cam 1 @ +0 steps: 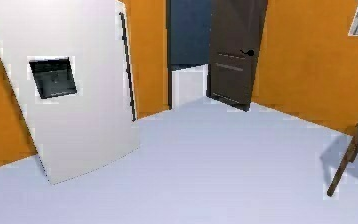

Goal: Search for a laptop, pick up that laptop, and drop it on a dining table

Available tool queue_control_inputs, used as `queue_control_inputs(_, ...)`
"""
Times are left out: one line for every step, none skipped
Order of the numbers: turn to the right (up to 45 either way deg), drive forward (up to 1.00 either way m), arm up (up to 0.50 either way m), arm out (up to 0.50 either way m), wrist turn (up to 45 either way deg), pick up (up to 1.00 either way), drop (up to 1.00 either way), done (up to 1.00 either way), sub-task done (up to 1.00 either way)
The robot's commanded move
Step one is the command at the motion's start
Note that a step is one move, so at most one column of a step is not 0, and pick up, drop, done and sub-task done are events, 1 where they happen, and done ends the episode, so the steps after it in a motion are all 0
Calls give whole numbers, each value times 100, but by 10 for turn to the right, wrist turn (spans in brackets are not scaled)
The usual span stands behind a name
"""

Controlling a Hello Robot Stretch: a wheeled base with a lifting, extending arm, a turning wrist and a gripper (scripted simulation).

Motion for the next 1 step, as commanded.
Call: queue_control_inputs(0,100,0,0,0,0,0,0,0)
